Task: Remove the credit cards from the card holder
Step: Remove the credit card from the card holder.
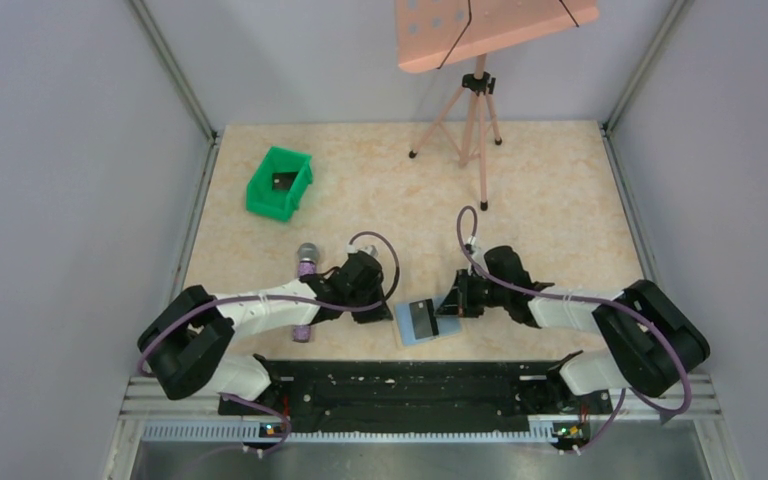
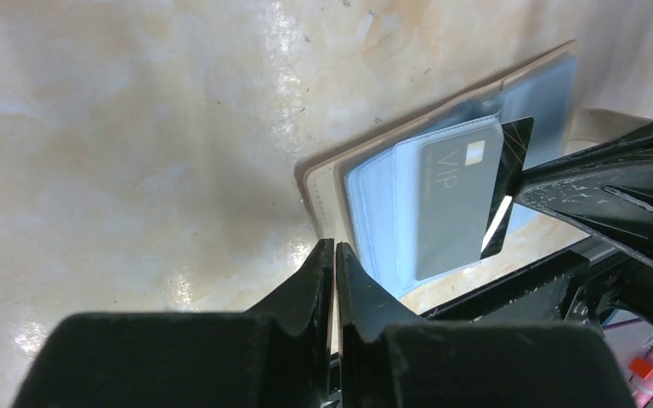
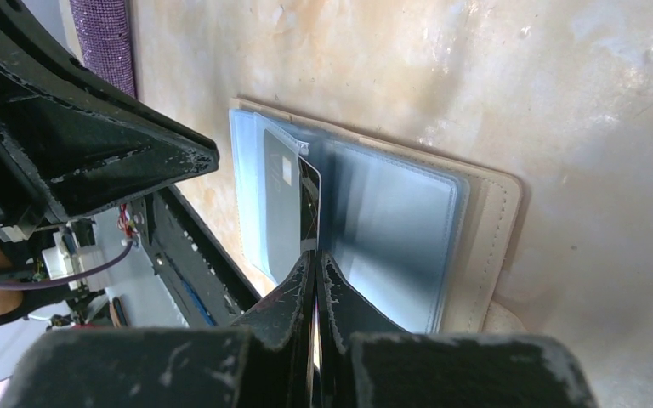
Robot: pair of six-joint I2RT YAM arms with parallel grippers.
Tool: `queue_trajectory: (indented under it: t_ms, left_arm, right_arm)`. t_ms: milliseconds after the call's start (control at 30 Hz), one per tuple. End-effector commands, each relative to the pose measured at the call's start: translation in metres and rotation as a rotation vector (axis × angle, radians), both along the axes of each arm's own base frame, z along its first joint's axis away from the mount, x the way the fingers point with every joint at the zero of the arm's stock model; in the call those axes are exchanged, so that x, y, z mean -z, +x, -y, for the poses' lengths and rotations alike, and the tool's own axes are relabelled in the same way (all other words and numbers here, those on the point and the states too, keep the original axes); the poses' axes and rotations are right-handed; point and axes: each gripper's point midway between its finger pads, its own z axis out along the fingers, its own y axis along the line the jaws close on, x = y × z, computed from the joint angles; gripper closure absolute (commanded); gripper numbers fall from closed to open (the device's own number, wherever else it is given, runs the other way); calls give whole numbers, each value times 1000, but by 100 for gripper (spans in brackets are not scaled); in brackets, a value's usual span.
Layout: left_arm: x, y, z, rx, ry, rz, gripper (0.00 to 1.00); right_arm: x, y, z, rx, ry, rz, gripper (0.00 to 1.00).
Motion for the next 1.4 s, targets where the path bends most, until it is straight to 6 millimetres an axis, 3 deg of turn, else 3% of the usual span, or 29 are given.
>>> queue_trajectory:
  t_ms: [0, 300, 500, 667, 967, 1367]
  left_arm:
    - [-28, 11, 13, 19, -51, 66, 90]
    - [-44, 10, 34, 89, -158, 120, 90]
    - [-38, 9, 48, 130, -217, 115, 90]
    - [-13, 8, 43, 104, -167, 73, 91]
    - [12, 5, 33, 86, -109, 40, 91]
    - [16, 2, 31, 85, -106, 28, 91]
  right_arm:
    - [-16, 8, -4, -9, 38, 42, 100]
    - [-15, 8, -2, -1, 33, 29, 100]
    - [-14, 7, -2, 14, 44, 7, 100]
    - [-14, 8, 2, 23, 41, 6, 100]
    - [-14, 7, 3, 22, 59, -2, 100]
    - [-9, 4, -4, 21, 116, -47, 87]
